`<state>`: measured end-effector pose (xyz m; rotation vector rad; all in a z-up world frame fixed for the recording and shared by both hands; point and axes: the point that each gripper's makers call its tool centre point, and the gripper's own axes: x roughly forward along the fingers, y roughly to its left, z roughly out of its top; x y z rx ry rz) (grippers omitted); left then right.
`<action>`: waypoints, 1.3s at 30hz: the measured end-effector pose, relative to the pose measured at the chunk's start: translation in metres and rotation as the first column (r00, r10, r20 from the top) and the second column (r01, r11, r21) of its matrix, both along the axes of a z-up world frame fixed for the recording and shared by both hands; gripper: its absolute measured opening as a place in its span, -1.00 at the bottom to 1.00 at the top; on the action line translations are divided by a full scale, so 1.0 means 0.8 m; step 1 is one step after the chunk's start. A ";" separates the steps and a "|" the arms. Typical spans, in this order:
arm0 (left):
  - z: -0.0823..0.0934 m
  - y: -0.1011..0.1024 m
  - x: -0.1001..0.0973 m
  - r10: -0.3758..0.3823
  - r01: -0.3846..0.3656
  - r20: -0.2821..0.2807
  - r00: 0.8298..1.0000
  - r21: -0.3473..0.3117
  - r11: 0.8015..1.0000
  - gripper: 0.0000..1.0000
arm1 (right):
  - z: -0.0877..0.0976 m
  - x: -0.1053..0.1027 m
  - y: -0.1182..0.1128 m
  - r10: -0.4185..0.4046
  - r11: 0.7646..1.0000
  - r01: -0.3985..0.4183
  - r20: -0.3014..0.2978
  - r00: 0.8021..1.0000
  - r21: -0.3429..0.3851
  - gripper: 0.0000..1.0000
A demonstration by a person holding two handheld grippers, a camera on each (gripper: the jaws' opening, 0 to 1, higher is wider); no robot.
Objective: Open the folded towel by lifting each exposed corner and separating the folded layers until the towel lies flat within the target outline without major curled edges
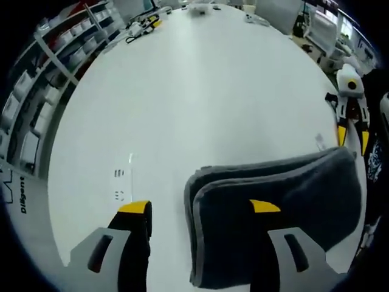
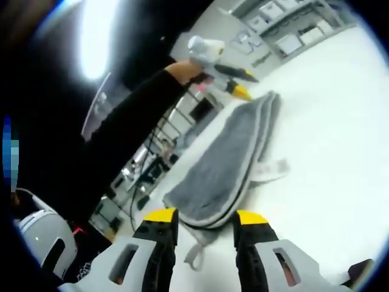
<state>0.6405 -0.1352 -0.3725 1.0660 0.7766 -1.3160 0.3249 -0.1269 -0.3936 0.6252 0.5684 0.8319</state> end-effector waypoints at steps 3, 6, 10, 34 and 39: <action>-0.005 0.000 -0.002 0.010 -0.010 -0.023 1.000 -0.011 1.000 0.14 | 0.000 0.001 0.000 0.001 1.000 -0.001 0.001 1.000 0.000 -0.35; -0.016 0.006 -0.026 0.014 -0.014 -0.028 1.000 -0.009 1.000 0.08 | 0.000 0.002 -0.001 -0.002 1.000 0.002 0.004 1.000 0.000 -0.35; -0.017 0.003 -0.022 0.039 -0.040 -0.025 0.999 -0.041 0.998 -0.17 | 0.000 0.003 -0.001 -0.001 1.000 0.001 0.009 1.000 -0.002 -0.35; -0.043 -0.002 -0.028 0.036 -0.035 -0.051 0.998 0.033 0.999 -0.56 | 0.003 0.005 -0.001 0.007 1.000 -0.007 0.017 1.000 0.010 -0.39; -0.043 -0.002 -0.030 0.037 -0.036 -0.054 0.998 0.028 0.999 -0.72 | 0.001 0.003 0.001 0.012 1.000 -0.012 0.015 1.000 -0.001 -0.41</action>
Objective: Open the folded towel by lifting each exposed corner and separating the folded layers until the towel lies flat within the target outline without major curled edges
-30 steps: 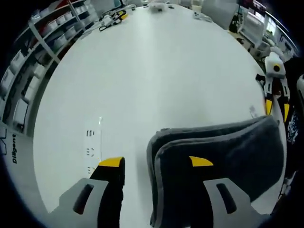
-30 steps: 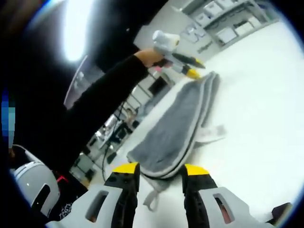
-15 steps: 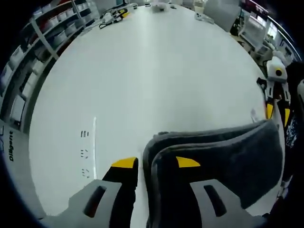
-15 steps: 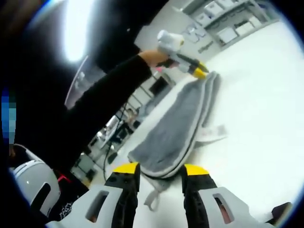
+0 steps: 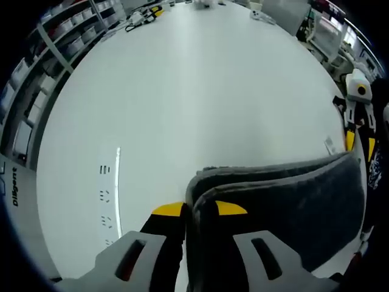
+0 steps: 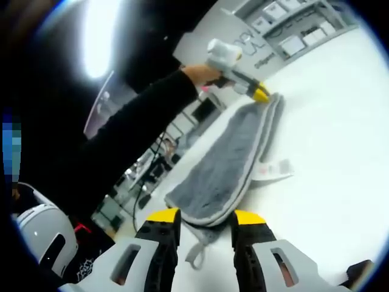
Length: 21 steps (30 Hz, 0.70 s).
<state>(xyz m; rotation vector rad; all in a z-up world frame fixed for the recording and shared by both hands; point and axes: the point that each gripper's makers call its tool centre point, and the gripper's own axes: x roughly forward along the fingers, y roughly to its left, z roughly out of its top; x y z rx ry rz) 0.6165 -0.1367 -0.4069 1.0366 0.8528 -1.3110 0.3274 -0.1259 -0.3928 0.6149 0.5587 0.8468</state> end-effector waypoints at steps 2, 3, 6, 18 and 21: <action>0.002 0.000 -0.001 0.002 -0.002 0.002 1.000 -0.003 1.000 -0.79 | -0.001 0.000 0.001 0.003 1.000 -0.003 0.003 1.000 -0.009 -0.41; 0.003 0.001 -0.003 0.002 -0.002 0.004 1.000 -0.004 1.000 -0.81 | -0.002 0.000 0.003 0.009 1.000 -0.009 0.003 1.000 -0.019 -0.41; 0.009 0.000 0.004 -0.004 0.004 0.004 1.000 -0.011 1.000 -0.86 | -0.003 -0.001 0.004 0.012 1.000 -0.012 0.003 1.000 -0.027 -0.45; 0.022 0.000 0.009 0.009 -0.010 -0.003 1.000 -0.042 0.999 -0.91 | -0.007 0.006 0.008 -0.013 0.999 0.012 -0.032 0.999 -0.030 -0.48; 0.023 0.001 0.008 0.019 -0.020 -0.012 1.000 -0.045 0.999 -0.91 | -0.010 0.008 0.009 -0.018 0.999 0.017 -0.032 0.999 -0.047 -0.58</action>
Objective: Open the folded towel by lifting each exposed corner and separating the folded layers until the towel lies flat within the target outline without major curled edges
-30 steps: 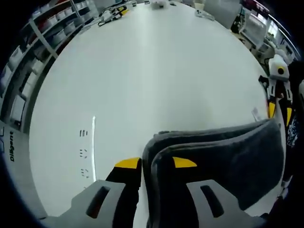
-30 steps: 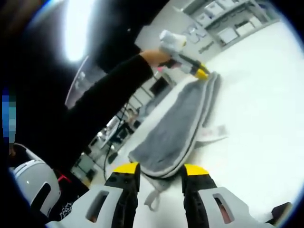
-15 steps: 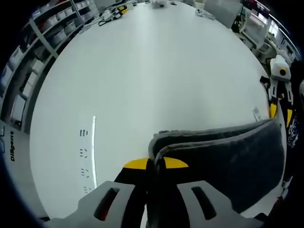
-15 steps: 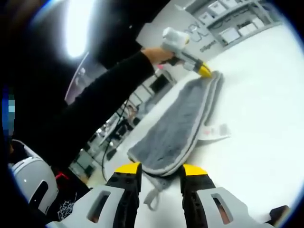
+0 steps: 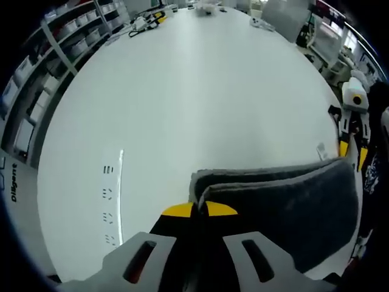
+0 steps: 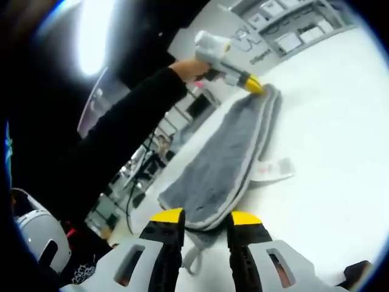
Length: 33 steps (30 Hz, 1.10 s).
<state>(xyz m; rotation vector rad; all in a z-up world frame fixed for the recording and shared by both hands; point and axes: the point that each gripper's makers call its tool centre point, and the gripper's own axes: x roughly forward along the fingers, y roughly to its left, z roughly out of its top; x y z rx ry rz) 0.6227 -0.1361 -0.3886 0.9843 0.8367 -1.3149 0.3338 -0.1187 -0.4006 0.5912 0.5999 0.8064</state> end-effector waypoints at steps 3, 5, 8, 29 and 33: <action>0.002 0.000 0.003 -0.001 0.001 0.006 1.000 -0.008 1.000 -0.91 | -0.003 0.002 -0.003 -0.013 1.000 0.013 0.003 1.000 -0.023 -0.71; 0.004 0.000 0.005 -0.002 0.002 0.011 1.000 -0.011 1.000 -0.91 | -0.001 0.002 -0.006 -0.023 1.000 0.023 0.006 1.000 -0.014 -0.83; 0.007 0.001 0.006 -0.005 0.005 0.013 1.000 -0.018 1.000 -0.91 | 0.002 0.004 -0.009 -0.032 0.999 0.032 0.013 0.999 0.001 -0.94; 0.022 0.010 -0.011 -0.040 0.043 0.056 0.998 -0.054 0.998 -0.94 | 0.019 -0.002 0.001 -0.028 1.000 0.027 0.093 0.995 0.010 -1.00; 0.027 0.011 -0.016 -0.041 0.046 0.074 0.996 -0.061 0.997 -0.94 | 0.022 -0.004 0.000 -0.030 0.999 0.028 0.097 0.995 0.020 -1.00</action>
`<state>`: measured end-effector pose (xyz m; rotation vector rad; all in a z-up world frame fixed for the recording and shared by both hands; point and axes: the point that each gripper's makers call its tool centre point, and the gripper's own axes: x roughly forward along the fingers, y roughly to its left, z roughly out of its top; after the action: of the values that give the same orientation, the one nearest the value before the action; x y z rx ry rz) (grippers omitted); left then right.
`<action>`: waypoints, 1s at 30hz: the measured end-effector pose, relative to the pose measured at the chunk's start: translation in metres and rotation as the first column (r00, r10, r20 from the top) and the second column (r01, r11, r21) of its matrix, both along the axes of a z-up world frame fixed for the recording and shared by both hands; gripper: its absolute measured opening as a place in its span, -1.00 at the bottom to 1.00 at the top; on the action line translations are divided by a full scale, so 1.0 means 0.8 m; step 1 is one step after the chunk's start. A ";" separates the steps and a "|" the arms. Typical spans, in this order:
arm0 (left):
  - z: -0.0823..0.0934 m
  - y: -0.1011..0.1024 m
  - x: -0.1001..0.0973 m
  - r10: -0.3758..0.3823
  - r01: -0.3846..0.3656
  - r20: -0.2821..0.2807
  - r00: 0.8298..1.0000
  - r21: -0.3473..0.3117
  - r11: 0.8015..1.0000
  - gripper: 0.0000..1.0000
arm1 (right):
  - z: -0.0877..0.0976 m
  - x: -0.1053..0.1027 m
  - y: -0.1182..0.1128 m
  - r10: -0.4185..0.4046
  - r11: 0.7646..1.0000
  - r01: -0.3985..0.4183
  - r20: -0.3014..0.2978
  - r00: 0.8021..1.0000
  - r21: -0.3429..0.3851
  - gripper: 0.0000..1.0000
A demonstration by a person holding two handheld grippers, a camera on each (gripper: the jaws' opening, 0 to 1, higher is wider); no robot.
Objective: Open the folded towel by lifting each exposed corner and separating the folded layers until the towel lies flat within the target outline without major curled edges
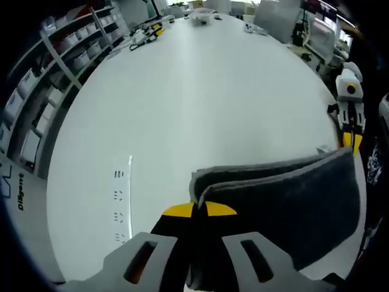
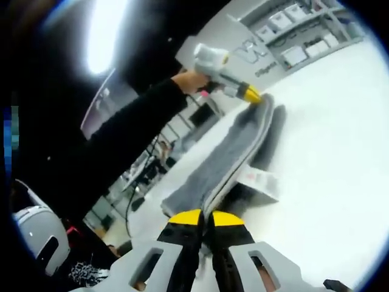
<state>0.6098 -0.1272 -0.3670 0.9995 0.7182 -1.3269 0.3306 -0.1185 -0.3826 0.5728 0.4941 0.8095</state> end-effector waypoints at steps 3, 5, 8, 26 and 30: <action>0.001 0.003 -0.004 -0.008 0.008 0.007 1.000 -0.001 1.000 -0.94 | 0.009 -0.003 0.004 0.007 1.000 -0.008 0.011 1.000 0.018 -1.00; 0.001 0.004 -0.012 -0.019 0.019 0.013 1.000 -0.003 1.000 -0.94 | 0.014 -0.004 0.007 0.017 1.000 -0.018 0.027 0.999 0.011 -1.00; 0.007 0.005 -0.019 -0.024 0.025 0.022 0.999 -0.018 1.000 -0.94 | 0.024 -0.006 0.014 0.031 0.999 -0.031 0.047 0.998 0.006 -1.00; 0.027 0.048 -0.004 -0.010 0.014 0.049 0.999 -0.077 0.997 -0.94 | 0.027 -0.009 0.021 0.089 0.996 -0.085 0.123 0.988 -0.040 -1.00; 0.036 0.054 0.000 -0.008 0.016 0.072 0.997 -0.112 0.994 -0.93 | 0.025 -0.006 0.015 0.105 0.994 -0.098 0.142 0.984 -0.055 -1.00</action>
<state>0.6097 -0.0840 -0.3379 0.9564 0.5781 -1.3205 0.3255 -0.1063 -0.3626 0.4436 0.4101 0.9269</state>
